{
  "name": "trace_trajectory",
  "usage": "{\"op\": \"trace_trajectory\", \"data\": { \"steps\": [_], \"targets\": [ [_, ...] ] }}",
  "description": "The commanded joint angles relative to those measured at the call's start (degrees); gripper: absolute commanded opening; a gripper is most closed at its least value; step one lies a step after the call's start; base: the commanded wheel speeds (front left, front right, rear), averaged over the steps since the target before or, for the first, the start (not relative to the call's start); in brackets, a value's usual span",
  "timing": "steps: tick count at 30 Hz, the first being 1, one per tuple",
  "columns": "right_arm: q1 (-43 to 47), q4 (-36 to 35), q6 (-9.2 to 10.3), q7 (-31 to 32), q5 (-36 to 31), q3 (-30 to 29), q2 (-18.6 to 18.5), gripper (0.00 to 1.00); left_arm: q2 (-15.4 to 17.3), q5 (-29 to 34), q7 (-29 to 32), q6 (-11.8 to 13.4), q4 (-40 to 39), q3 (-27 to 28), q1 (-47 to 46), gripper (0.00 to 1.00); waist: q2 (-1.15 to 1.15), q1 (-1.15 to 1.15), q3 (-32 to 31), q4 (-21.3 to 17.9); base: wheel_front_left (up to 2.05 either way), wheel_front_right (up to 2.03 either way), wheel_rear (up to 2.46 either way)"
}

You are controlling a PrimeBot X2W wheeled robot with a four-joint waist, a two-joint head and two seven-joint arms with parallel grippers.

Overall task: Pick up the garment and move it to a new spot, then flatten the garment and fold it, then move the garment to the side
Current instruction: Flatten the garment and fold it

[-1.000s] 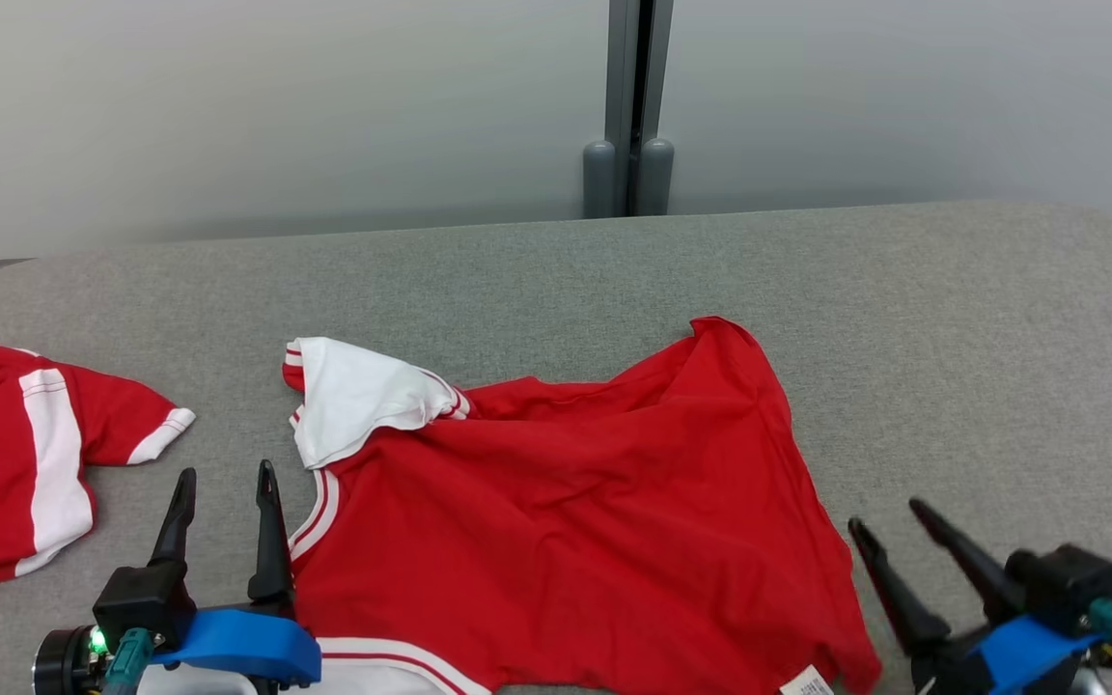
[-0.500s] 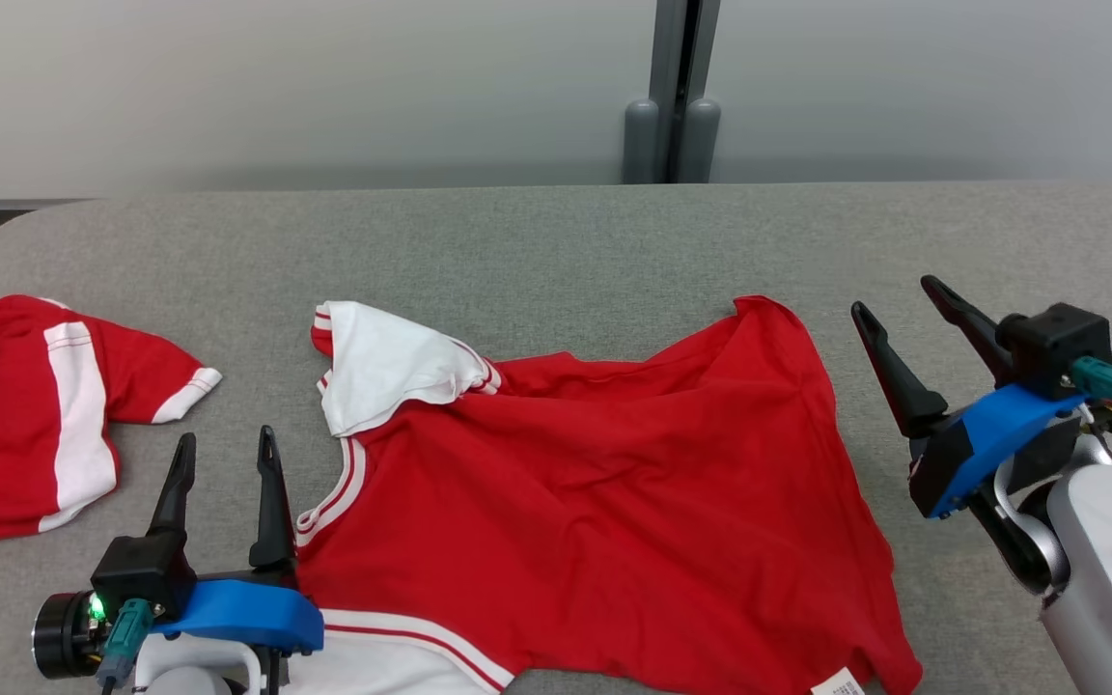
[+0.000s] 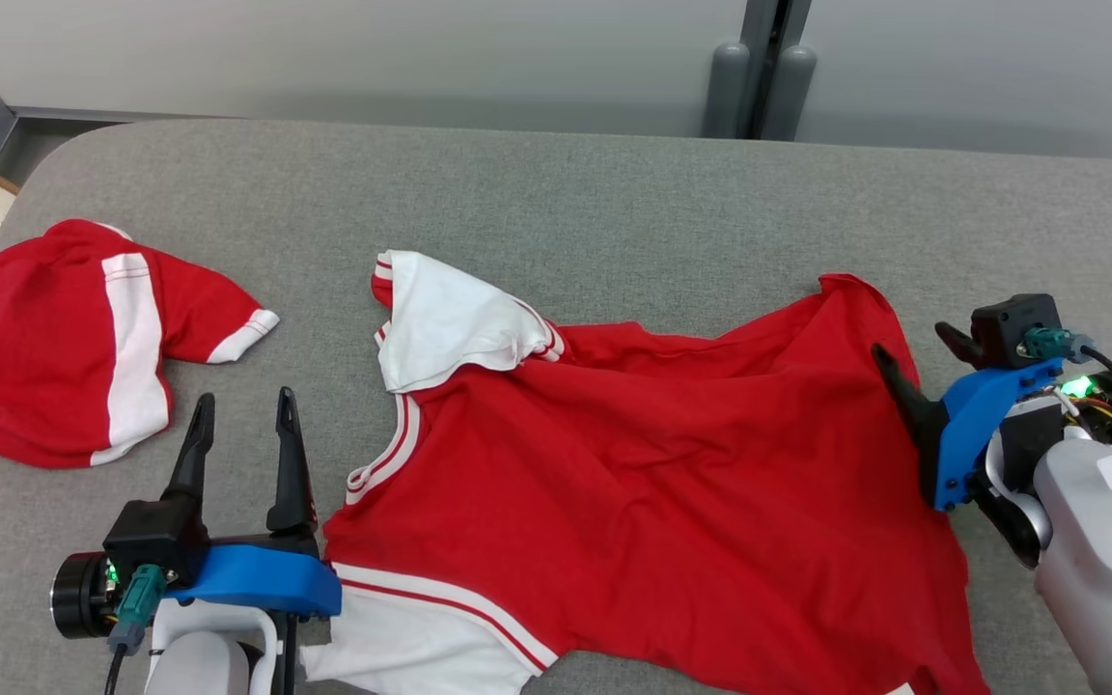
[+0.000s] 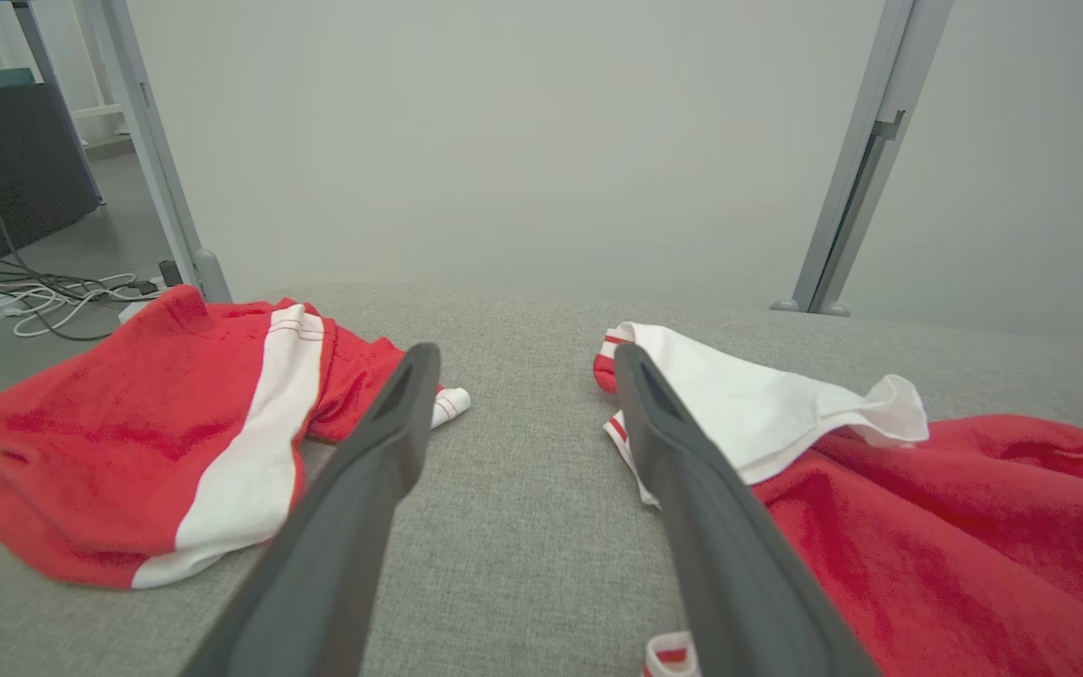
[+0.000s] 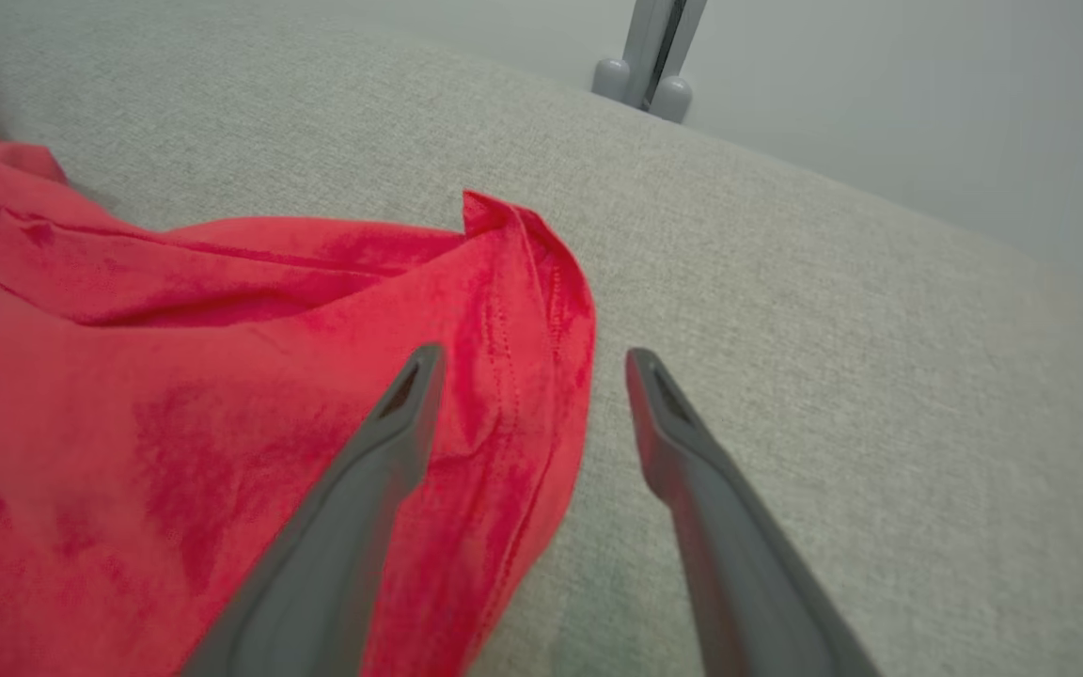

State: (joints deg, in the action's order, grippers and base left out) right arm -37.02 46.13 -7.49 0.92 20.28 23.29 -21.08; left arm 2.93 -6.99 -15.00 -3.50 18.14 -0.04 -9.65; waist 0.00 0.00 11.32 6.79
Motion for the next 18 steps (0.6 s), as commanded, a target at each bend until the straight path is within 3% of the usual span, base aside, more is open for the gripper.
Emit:
{"op": "trace_trajectory", "data": {
  "steps": [1,11,12,13,14,15,18],
  "targets": [
    [-1.49,2.27,0.0,0.05,0.56,0.94,0.68,1.0,-0.05,-0.21,-0.27,0.25,-0.11,0.04,-0.82,1.0,0.0,0.0,0.63,0.6,0.0,0.0,0.0],
    [-3.73,12.71,-0.01,0.62,3.07,5.56,2.32,1.0,-0.06,-0.66,-0.27,0.75,-0.28,-0.58,-1.35,1.0,0.0,0.0,1.47,1.27,0.0,0.0,0.0],
    [-3.85,13.99,-0.01,1.2,4.14,6.75,2.71,0.77,-0.05,-0.91,-0.27,0.87,-0.2,-0.8,-1.43,1.0,0.0,0.0,1.54,1.23,0.0,0.0,0.0],
    [-3.87,14.38,-0.01,1.56,4.75,7.41,2.88,0.38,-0.06,-1.03,-0.27,0.93,-0.13,-0.88,-1.48,1.0,0.0,0.0,1.56,1.18,0.0,0.0,0.0],
    [-3.95,14.6,-0.01,1.69,5.45,7.94,3.04,0.07,-0.05,-1.0,-0.27,0.97,-0.08,-0.96,-1.52,1.0,0.0,0.0,1.6,1.14,0.0,0.0,0.0],
    [-4.31,14.78,-0.01,1.76,5.94,8.35,3.0,0.0,-0.05,-1.05,-0.27,0.94,-0.06,-1.07,-1.56,1.0,0.0,0.0,1.67,1.14,0.0,0.0,0.0],
    [-7.19,14.75,0.01,0.18,7.72,8.47,1.95,0.0,-0.05,-1.34,-0.27,0.93,-0.12,-1.33,-1.88,1.0,0.0,0.0,2.02,1.13,0.0,0.0,0.0]
  ]
}}
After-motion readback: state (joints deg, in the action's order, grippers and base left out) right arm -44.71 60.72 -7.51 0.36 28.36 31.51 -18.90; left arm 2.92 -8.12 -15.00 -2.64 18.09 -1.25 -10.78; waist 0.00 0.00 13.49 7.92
